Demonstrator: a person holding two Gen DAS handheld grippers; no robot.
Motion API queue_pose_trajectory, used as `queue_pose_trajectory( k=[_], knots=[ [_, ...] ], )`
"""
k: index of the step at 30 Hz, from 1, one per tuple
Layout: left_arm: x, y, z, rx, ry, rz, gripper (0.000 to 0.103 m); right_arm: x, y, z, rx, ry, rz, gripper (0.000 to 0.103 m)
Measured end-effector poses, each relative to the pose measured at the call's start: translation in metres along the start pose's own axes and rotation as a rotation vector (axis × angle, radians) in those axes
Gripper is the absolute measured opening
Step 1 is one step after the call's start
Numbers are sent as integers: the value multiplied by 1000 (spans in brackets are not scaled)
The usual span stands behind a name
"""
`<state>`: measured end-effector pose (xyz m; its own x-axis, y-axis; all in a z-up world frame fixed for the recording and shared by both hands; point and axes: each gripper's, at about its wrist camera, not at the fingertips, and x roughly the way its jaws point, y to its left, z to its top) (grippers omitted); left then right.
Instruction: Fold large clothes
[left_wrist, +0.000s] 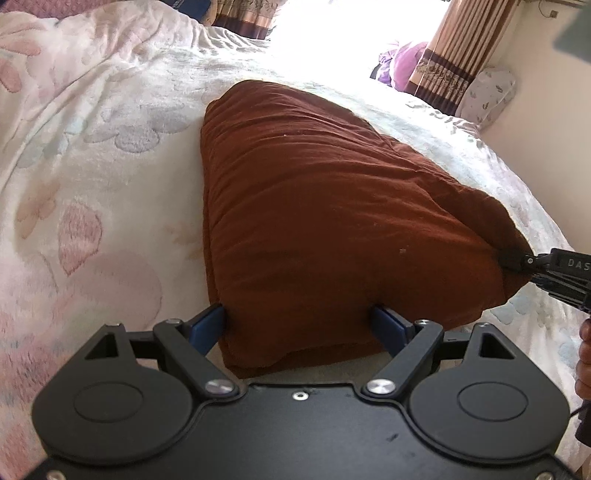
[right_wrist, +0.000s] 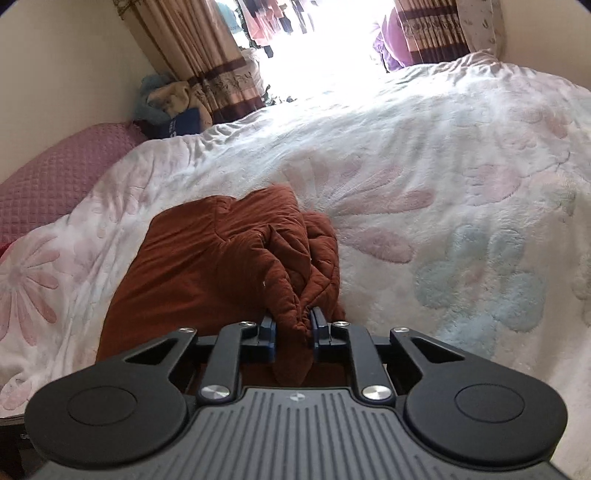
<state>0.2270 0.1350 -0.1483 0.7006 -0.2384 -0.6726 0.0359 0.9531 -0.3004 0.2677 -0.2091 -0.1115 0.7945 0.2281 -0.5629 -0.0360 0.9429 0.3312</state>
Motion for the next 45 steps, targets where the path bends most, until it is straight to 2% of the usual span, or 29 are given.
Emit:
queue_pose_trajectory(
  k=[4, 7, 9, 10, 11, 15, 19, 23, 26, 36, 39, 41, 45],
  knots=[
    [13, 2, -1, 10, 27, 5, 89, 21, -12, -16, 3, 44, -30, 18],
    [22, 5, -4, -10, 50, 3, 89, 25, -16, -23, 26, 54, -21, 19],
    [21, 5, -4, -22, 47, 6, 89, 20, -14, -21, 23, 45, -15, 22],
    [18, 3, -3, -20, 41, 10, 89, 17, -12, -20, 11, 43, -14, 27],
    [14, 2, -3, -18, 34, 15, 88, 12, -11, -18, -6, 38, -19, 32],
    [-9, -3, 4, -9, -2, 30, 85, -9, 4, -8, -97, -2, -39, 40],
    [-38, -13, 18, -1, -76, 27, 85, -34, 32, -1, -203, -81, -64, 41],
    [-46, -28, 33, 20, -131, 40, 85, -42, 57, 7, -255, -110, -2, 41],
    [-35, -34, 39, 23, -126, 50, 85, -32, 72, 8, -286, -101, 0, 30],
    [26, -33, 35, 6, -31, 78, 85, 25, 63, -8, -258, 22, -69, 22],
    [37, -31, 32, 12, -20, 88, 85, 32, 58, -13, -250, 44, -72, 18],
    [44, -28, 31, 13, -14, 91, 86, 35, 56, -16, -245, 51, -74, 12],
    [48, -23, 28, 19, -11, 95, 87, 35, 51, -17, -216, 61, -61, 11]
  ],
)
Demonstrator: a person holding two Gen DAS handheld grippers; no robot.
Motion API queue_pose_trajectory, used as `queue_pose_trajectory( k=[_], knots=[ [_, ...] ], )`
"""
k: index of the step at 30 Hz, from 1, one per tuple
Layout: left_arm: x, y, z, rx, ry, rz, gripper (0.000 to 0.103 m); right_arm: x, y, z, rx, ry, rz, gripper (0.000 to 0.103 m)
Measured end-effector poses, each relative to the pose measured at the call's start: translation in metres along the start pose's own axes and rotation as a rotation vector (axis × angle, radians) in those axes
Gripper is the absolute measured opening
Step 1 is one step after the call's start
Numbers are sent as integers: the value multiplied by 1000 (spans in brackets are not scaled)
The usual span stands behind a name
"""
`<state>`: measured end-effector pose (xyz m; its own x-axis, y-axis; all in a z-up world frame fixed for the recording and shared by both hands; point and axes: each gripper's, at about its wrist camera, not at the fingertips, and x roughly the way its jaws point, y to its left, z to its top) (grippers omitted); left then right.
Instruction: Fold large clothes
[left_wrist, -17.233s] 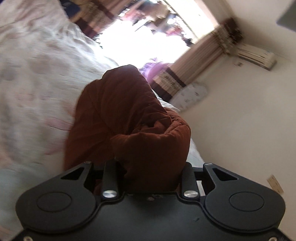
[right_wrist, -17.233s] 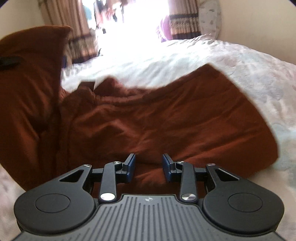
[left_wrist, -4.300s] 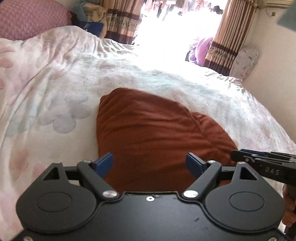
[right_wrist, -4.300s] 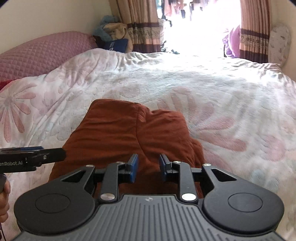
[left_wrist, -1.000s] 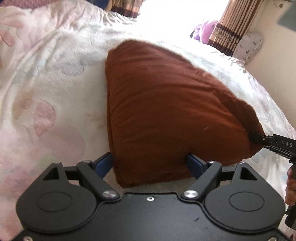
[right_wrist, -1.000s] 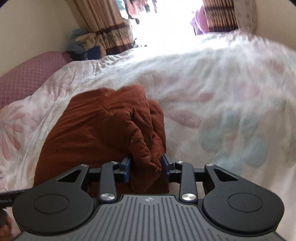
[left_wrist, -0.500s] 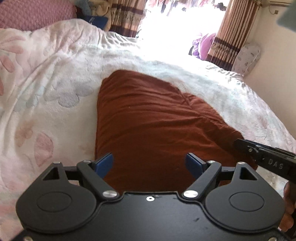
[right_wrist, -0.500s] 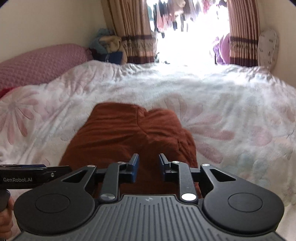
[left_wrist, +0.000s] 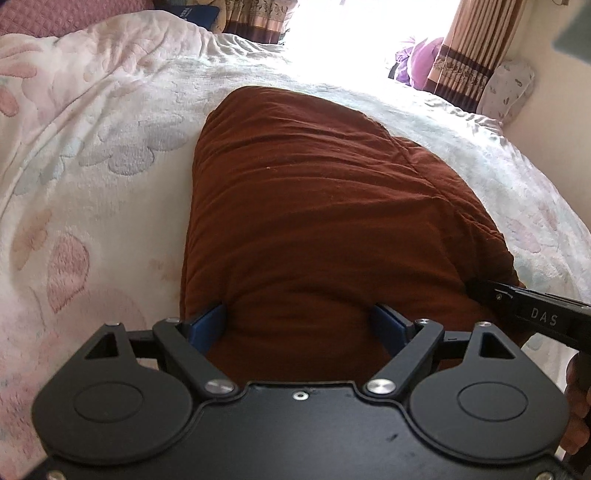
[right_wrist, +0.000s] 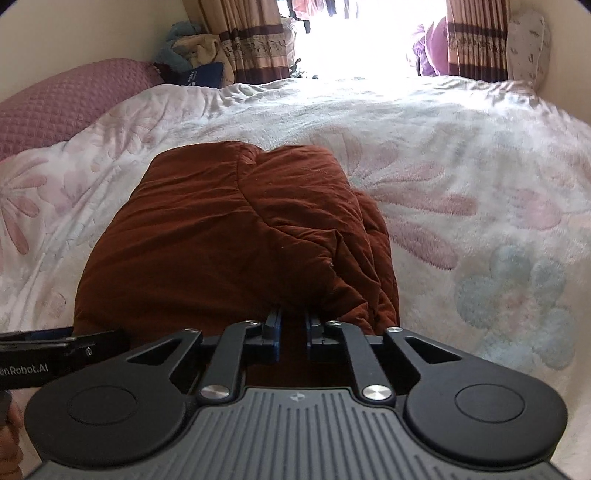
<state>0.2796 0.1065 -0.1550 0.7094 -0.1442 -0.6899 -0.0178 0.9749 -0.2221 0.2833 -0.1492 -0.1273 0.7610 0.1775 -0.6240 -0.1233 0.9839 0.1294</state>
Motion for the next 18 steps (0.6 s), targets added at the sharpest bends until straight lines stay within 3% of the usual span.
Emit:
queue_pose_trajectory(
  k=[11, 18],
  knots=[
    [-61, -5, -2, 0, -74, -30, 85, -62, 10, 5, -40, -82, 18, 17],
    [-46, -3, -26, -7, -8, -32, 85, -48, 3, -12, -14, -20, -15, 17]
  ],
)
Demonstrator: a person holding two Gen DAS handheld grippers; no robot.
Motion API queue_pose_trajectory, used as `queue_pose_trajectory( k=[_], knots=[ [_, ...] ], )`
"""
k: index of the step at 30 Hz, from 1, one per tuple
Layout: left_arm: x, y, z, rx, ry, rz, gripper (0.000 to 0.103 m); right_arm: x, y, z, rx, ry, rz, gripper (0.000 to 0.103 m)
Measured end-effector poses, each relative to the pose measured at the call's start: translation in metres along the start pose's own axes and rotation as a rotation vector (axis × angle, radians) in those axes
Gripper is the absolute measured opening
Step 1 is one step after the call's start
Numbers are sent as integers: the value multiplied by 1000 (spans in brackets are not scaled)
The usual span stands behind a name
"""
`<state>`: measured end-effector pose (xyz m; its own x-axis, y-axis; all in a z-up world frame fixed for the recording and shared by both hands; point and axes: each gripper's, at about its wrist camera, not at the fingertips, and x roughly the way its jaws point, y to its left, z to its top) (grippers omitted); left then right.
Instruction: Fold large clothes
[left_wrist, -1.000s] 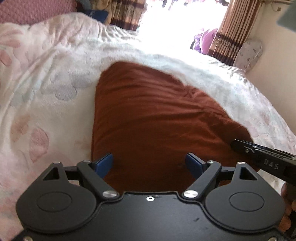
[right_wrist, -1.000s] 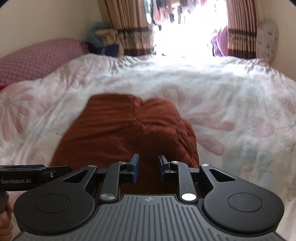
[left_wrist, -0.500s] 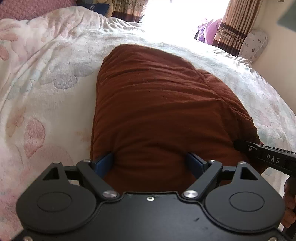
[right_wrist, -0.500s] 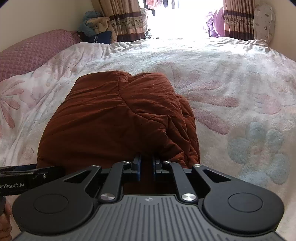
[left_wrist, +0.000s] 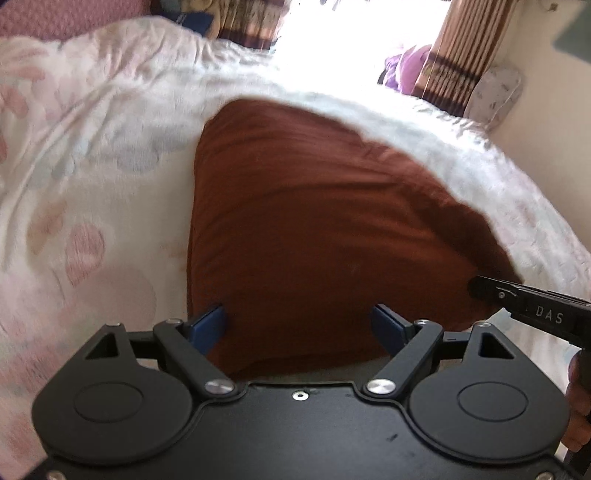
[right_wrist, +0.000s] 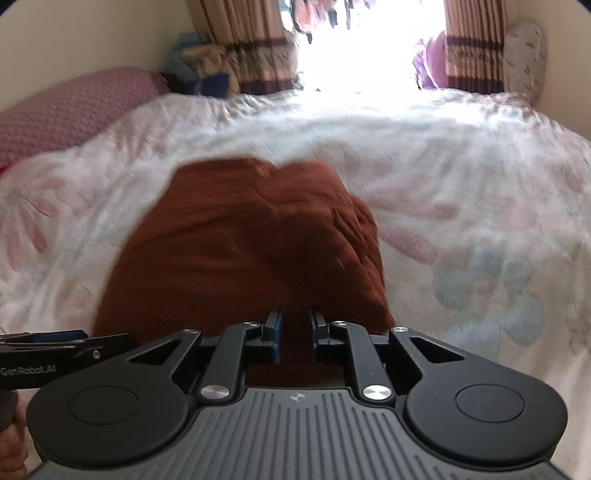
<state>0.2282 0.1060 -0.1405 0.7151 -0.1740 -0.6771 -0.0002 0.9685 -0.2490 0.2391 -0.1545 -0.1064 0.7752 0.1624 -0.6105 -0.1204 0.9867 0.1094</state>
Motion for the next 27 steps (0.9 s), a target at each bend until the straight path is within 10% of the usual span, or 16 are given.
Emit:
queue_pose_trajectory(
  k=[18, 27],
  knots=[
    [18, -1, -8, 32, 13, 50, 86, 15, -3, -13, 27, 33, -14, 17],
    [-62, -18, 3, 35, -37, 90, 88, -46, 7, -2, -3, -23, -25, 35]
  ],
)
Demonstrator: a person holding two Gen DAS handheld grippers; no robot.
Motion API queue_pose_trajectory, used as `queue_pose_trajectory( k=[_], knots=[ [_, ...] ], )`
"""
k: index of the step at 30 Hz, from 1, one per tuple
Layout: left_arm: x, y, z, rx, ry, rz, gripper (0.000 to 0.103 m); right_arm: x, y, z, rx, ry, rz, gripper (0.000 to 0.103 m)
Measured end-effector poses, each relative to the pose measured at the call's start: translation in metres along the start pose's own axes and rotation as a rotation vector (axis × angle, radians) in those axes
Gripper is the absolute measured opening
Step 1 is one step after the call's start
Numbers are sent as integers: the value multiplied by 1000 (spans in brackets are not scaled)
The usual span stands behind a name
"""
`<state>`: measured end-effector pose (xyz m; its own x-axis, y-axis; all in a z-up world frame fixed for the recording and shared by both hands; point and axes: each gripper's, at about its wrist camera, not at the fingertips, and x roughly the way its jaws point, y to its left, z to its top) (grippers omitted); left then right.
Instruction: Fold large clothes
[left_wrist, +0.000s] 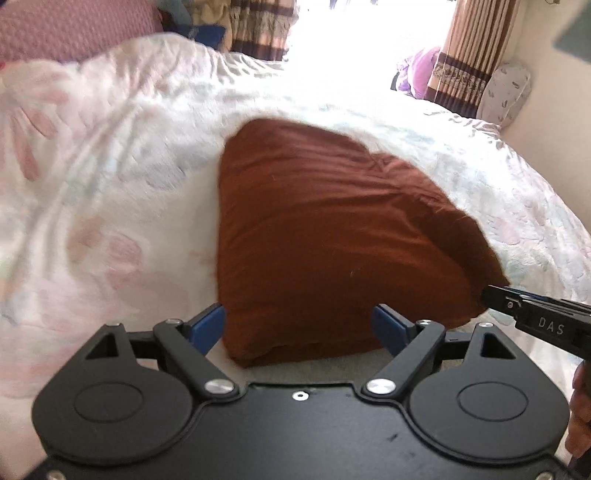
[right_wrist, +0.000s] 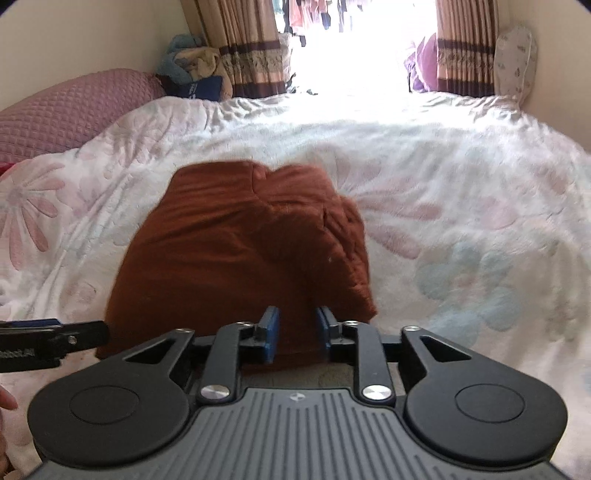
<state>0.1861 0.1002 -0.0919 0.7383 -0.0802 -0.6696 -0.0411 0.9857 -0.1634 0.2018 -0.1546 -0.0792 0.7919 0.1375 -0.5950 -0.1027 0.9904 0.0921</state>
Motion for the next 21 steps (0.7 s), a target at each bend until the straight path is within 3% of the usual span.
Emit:
queue_pose_trajectory(
  k=[5, 8, 14, 21],
  knots=[
    [-56, -5, -1, 2, -9, 32, 89, -48, 1, 3, 0, -29, 2, 54],
    [-83, -8, -7, -2, 0, 42, 90, -74, 4, 1, -4, -35, 1, 60],
    [-127, -15, -30, 10, 27, 59, 90, -116, 8, -9, -3, -25, -21, 67],
    [-148, -14, -53, -28, 70, 43, 90, -137, 4, -26, 24, 9, -5, 67]
  ],
)
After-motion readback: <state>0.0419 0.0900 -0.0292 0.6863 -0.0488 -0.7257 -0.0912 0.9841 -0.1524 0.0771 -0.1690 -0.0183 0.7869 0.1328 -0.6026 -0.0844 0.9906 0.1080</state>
